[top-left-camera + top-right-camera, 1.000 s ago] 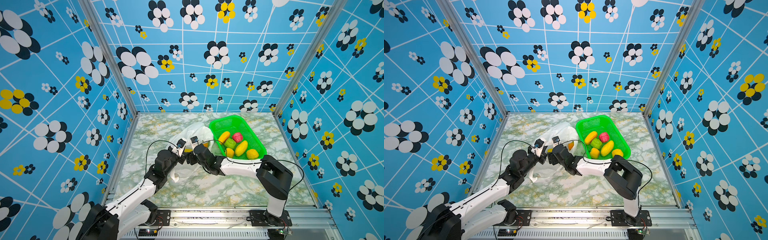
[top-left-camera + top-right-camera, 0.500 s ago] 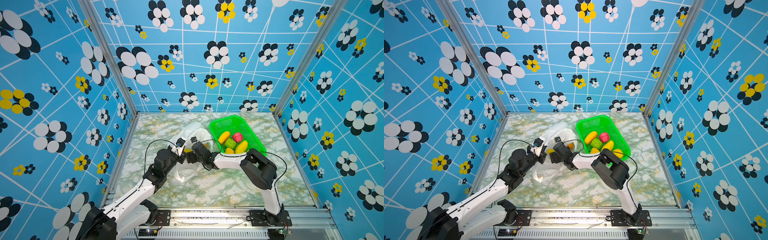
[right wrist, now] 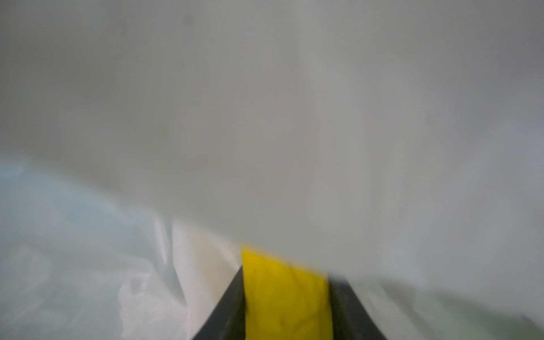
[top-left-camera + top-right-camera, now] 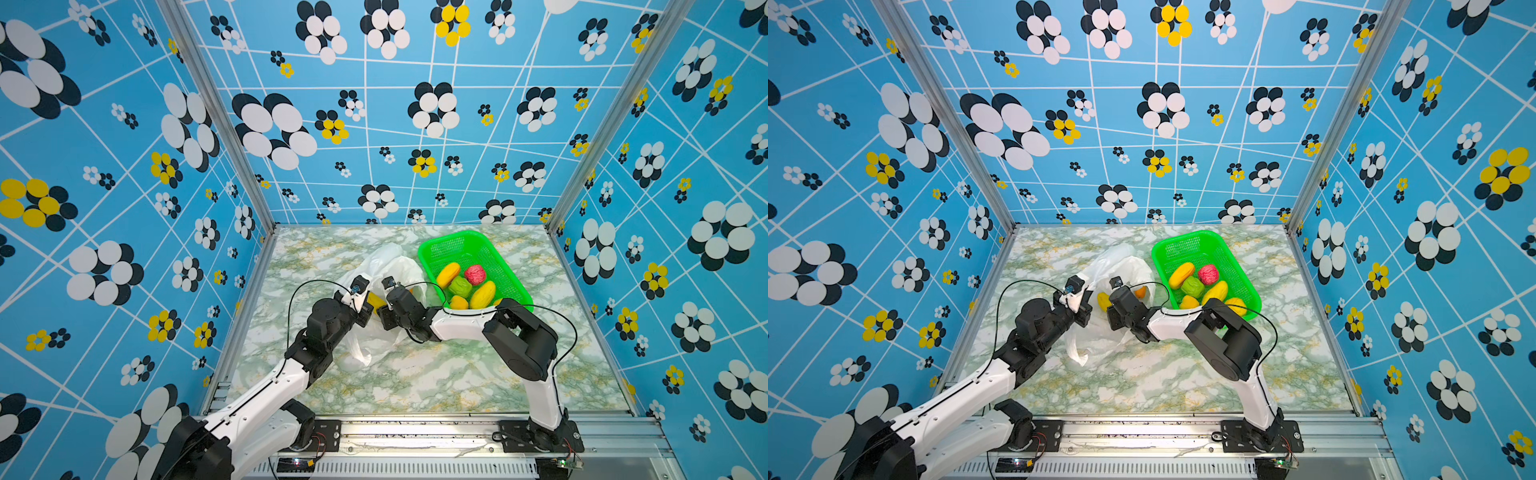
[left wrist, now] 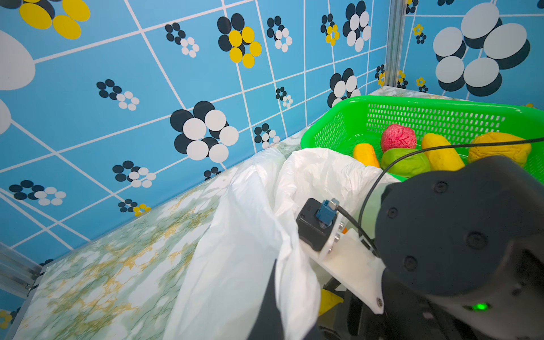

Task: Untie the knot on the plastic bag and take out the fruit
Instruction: 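Reach the right gripper into the bag and grasp the yellow fruit, then carry the yellow fruit to the basket and release it with the right gripper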

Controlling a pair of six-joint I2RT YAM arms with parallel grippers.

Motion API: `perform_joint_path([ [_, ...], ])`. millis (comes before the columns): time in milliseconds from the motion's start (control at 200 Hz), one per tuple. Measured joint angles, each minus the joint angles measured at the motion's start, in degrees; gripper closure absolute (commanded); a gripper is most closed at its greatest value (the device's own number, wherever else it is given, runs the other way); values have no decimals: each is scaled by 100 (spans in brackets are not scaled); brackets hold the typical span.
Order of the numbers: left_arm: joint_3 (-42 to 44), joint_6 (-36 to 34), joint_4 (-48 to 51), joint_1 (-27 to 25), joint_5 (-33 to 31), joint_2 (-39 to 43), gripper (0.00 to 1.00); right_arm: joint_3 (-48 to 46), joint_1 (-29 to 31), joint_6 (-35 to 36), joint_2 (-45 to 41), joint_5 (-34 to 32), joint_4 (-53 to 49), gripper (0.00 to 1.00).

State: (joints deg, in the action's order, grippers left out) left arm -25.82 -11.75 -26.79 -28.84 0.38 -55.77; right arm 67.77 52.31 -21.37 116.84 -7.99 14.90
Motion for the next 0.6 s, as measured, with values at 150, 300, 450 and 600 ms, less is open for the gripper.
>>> perform_joint_path([
  [150,0,22,-46,0,-31,-173,100,-468,72,20,-518,11,308,65],
  [300,0,33,-76,11,-44,-372,100,-1019,157,42,-1158,109,927,67],
  [450,0,66,-66,28,-66,-396,100,-1414,173,39,-1648,151,1333,71],
  [600,0,87,-114,48,-133,-396,100,-1777,173,48,-1967,153,1716,71],
])
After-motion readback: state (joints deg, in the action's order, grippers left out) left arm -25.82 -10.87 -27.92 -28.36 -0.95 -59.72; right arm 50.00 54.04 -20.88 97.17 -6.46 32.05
